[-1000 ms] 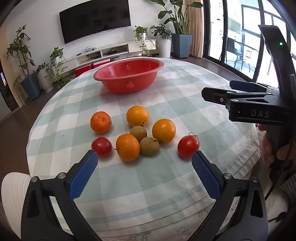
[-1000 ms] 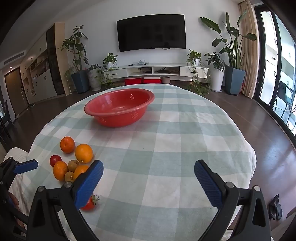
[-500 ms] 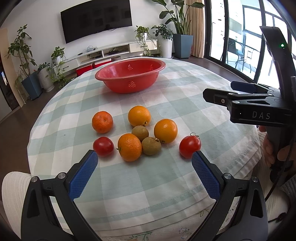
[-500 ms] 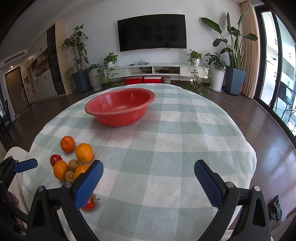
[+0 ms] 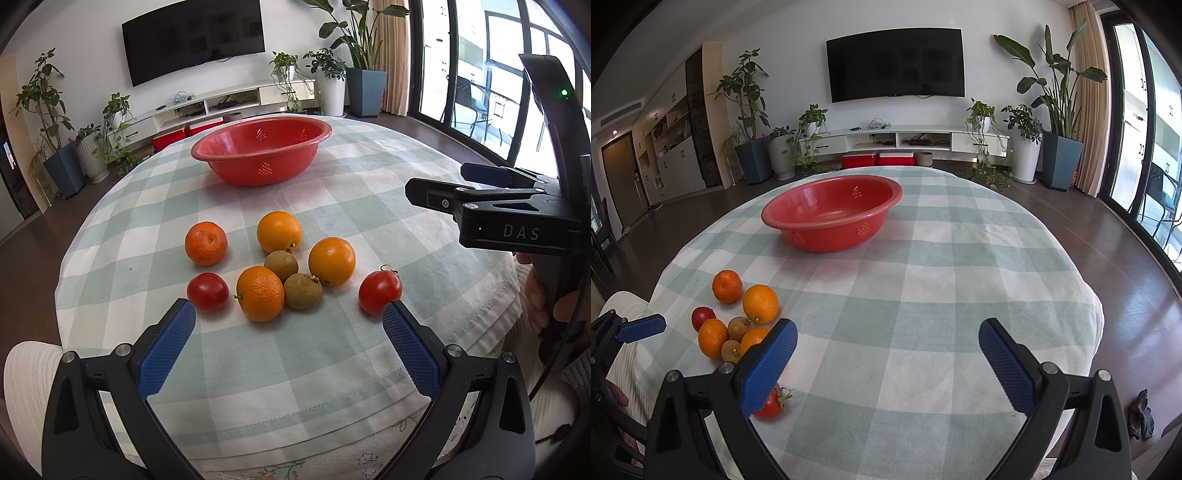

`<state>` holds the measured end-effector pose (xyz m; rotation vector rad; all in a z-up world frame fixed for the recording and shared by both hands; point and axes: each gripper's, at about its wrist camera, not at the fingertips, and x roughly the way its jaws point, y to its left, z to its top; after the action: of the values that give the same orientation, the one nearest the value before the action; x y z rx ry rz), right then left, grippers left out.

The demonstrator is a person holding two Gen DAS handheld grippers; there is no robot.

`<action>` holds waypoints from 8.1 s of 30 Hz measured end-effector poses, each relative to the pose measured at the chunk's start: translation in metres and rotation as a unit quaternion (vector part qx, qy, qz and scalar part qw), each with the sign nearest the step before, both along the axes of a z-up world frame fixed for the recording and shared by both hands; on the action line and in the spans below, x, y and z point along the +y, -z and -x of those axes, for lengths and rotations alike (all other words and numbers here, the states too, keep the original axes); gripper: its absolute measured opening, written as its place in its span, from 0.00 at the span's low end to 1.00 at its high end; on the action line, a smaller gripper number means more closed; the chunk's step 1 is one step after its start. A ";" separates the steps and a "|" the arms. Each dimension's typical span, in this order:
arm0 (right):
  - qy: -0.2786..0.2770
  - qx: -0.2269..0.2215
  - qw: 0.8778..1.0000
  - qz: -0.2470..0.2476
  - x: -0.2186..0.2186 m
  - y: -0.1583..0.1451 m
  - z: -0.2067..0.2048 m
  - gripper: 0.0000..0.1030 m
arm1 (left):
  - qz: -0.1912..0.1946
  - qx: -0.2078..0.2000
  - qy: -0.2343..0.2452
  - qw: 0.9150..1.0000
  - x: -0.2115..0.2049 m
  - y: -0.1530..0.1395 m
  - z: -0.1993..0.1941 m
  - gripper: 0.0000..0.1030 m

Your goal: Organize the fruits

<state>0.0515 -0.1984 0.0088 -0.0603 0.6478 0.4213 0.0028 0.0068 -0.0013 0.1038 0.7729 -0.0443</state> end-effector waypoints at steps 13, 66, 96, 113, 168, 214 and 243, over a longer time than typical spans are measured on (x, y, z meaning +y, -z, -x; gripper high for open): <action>0.000 0.000 1.000 0.001 0.000 0.000 0.000 0.98 | 0.001 0.000 0.000 1.000 0.000 0.000 0.000 1.00; -0.001 0.001 1.000 0.001 0.000 -0.001 0.001 0.98 | 0.001 0.000 -0.001 1.000 0.009 -0.001 0.002 1.00; -0.032 -0.003 0.999 0.015 0.015 -0.001 0.011 0.98 | 0.007 0.009 -0.009 1.000 0.015 0.007 -0.002 1.00; -0.128 0.017 0.991 0.041 0.046 0.013 0.025 0.66 | 0.057 0.019 -0.062 0.996 0.062 0.003 -0.010 0.98; -0.170 0.045 0.983 0.053 0.063 0.026 0.035 0.49 | 0.111 0.037 -0.078 0.990 0.108 0.000 -0.085 0.64; -0.135 0.097 0.986 0.007 0.044 0.031 0.016 0.39 | 0.134 0.074 -0.046 0.987 0.114 0.023 -0.109 0.34; -0.105 0.110 0.979 -0.138 0.026 -0.013 -0.059 0.39 | 0.170 0.056 -0.023 0.984 0.118 -0.009 -0.127 0.34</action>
<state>0.1100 -0.1727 0.0216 0.1864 0.7988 0.7266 0.1293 0.1244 0.0077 -0.2440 0.8695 -0.1377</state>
